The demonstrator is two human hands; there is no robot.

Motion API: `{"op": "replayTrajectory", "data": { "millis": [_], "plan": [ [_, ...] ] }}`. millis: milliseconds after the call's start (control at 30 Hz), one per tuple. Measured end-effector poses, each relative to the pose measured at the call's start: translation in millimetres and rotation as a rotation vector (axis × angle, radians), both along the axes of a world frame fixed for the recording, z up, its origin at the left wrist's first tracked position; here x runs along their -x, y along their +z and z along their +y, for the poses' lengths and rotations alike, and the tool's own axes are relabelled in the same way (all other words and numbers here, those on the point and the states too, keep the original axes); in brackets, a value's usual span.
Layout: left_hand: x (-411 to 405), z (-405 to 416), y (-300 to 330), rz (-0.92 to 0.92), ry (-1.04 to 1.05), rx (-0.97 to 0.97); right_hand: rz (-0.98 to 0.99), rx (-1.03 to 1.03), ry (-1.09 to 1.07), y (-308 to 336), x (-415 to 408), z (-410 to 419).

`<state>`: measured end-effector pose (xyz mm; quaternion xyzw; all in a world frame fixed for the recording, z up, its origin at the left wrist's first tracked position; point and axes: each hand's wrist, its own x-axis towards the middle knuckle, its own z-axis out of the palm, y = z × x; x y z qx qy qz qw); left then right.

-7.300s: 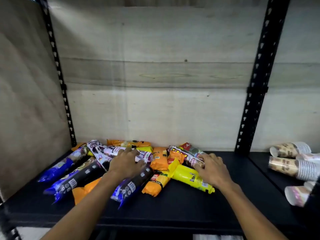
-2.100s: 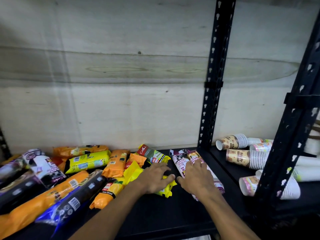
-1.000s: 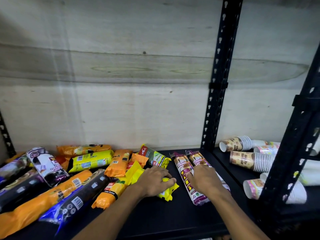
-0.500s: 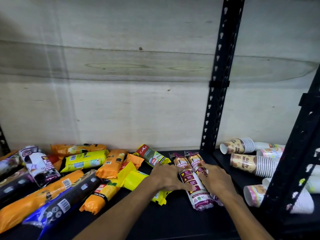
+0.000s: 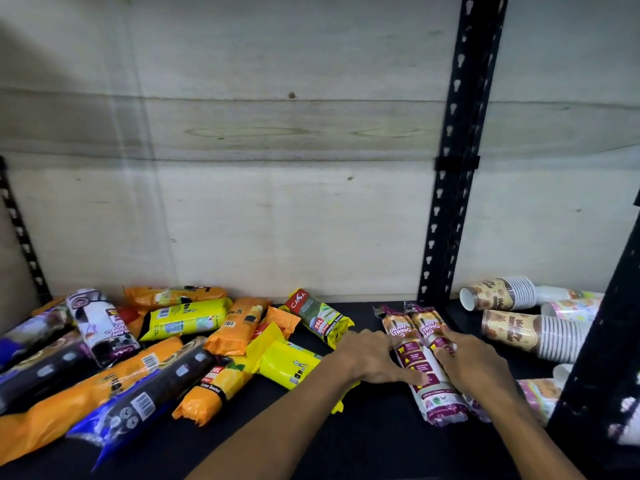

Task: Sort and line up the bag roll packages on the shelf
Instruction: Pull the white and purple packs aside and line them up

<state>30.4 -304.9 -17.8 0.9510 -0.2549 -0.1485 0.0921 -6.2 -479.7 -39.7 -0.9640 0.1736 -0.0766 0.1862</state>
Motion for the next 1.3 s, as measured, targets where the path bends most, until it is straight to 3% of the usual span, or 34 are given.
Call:
{"op": "replayTrajectory", "data": {
  "millis": [167, 267, 367, 533, 667, 800, 900, 1000, 1300],
  "plan": [
    [10, 9, 6, -0.039, 0.022, 0.053, 0.023, 0.046, -0.059, -5, -4, 6],
    [8, 33, 13, -0.077, 0.081, 0.171, -0.073, 0.167, -0.082, 3, -6, 31],
    [1, 80, 21, -0.153, 0.188, 0.327, -0.190, 0.169, 0.070, 8, -18, 81],
    [5, 184, 29, -0.312, 0.423, 0.433, -0.262, -0.034, 0.456, 10, -29, 193],
    [15, 274, 29, -0.422, 0.634, 0.376, -0.156, 0.004, 0.681, 0, -32, 268],
    [18, 351, 14, -0.504, 0.832, 0.291, -0.104, 0.151, 0.659, -25, -38, 294],
    [13, 388, -3, -0.461, 0.944, 0.237, -0.115, 0.173, 0.626, -29, -36, 296],
    [4, 404, -17, -0.358, 1.014, 0.225, -0.131, 0.172, 0.609, -28, -35, 298],
    [-36, 400, -17, -0.350, 1.139, 0.099, -0.133, 0.168, 0.593, -28, -32, 301]
  ]
}}
